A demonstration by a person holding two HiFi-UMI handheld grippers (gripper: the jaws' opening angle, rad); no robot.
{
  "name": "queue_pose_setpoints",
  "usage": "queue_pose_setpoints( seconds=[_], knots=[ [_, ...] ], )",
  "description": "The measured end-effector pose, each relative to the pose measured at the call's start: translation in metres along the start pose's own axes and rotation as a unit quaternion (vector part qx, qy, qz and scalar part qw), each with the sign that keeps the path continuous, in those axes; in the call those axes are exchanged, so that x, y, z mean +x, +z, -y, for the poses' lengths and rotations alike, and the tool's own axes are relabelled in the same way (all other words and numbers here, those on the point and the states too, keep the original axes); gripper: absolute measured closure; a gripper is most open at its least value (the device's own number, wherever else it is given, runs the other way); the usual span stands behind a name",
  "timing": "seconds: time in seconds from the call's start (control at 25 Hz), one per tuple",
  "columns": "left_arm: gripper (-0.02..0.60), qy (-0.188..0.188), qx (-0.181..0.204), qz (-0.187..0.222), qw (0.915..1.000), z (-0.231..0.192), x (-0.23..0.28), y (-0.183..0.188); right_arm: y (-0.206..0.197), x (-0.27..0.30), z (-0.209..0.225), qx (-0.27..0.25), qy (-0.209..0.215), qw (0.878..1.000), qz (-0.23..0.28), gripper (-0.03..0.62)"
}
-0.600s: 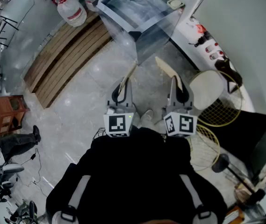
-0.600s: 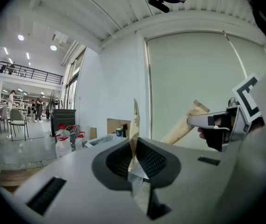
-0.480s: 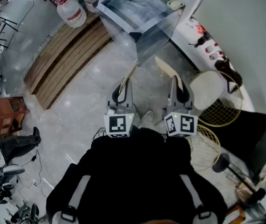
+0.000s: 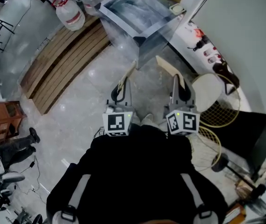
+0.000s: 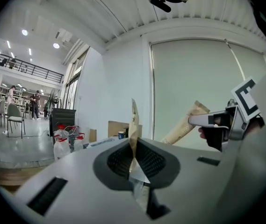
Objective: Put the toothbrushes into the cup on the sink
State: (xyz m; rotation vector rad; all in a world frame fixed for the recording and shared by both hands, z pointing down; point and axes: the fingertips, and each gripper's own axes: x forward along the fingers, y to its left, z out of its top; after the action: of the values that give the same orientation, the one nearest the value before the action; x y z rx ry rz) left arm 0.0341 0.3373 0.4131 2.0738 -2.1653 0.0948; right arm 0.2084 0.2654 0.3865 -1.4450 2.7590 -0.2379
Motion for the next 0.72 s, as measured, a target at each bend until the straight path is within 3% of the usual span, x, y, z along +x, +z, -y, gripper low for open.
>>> queue_pose_setpoints(
  seconds=[0.72],
  knots=[
    [0.572, -0.02, 0.006, 0.017, 0.9996, -0.046, 0.031, 0.004, 0.004, 0.048, -0.025, -0.014, -0.013, 1.0, 0.021, 0.56]
  ],
)
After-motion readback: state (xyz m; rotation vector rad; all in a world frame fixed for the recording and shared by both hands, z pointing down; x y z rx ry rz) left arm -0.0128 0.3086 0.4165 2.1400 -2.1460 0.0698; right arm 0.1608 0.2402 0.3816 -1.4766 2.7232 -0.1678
